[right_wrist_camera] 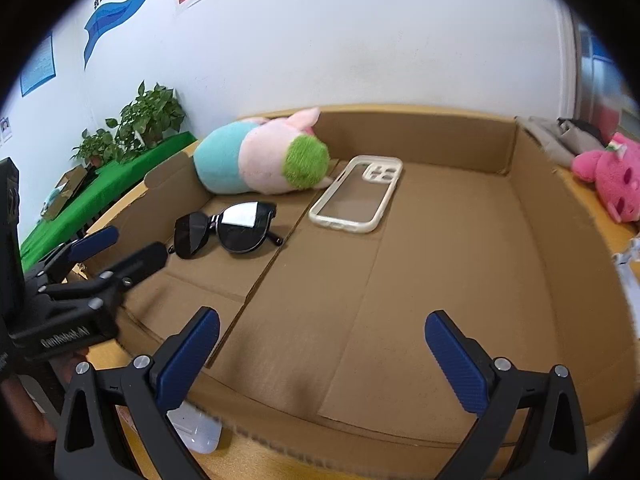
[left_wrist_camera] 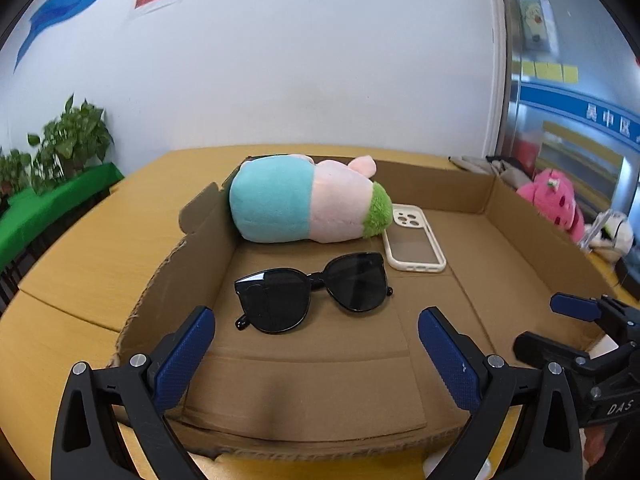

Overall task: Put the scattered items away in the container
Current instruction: 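Move the right gripper to the white earbud case and close on it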

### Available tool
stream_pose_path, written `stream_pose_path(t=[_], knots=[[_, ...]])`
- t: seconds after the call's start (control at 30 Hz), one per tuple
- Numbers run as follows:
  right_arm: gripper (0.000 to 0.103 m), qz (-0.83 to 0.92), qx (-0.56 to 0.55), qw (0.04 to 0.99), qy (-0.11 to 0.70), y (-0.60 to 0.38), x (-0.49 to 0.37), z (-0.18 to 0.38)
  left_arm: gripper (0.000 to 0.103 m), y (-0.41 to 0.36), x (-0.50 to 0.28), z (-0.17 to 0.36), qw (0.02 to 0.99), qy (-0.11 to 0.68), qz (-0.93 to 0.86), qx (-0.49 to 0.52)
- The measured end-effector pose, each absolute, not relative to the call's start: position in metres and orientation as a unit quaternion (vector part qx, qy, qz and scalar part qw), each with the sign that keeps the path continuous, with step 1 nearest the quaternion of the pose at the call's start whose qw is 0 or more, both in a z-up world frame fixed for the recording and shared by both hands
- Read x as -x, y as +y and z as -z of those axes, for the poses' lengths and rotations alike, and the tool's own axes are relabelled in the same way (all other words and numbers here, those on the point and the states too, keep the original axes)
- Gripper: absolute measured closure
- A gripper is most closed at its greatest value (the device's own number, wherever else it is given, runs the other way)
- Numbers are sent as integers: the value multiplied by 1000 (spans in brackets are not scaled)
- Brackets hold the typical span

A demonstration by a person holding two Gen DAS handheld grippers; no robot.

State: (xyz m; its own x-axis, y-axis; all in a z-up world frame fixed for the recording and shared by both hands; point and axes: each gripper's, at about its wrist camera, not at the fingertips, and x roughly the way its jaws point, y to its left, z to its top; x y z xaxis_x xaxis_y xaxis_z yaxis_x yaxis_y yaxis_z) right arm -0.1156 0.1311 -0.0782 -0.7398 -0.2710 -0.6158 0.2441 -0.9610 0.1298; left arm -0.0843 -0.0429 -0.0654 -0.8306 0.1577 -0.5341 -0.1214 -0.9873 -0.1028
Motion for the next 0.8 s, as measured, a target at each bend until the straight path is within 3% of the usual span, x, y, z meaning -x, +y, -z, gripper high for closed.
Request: stream_pose_path(t=[0.2, 0.6, 0.8], knots=[[1, 935, -313, 166, -7, 126, 66, 48, 0, -52, 80, 62, 126, -44, -937, 322], [4, 891, -419, 173, 18, 57, 52, 113, 0, -55, 54, 67, 230, -14, -906, 354], [37, 881, -436, 177, 55, 37, 62, 124, 2, -53, 46, 66, 256, 3, -900, 353]])
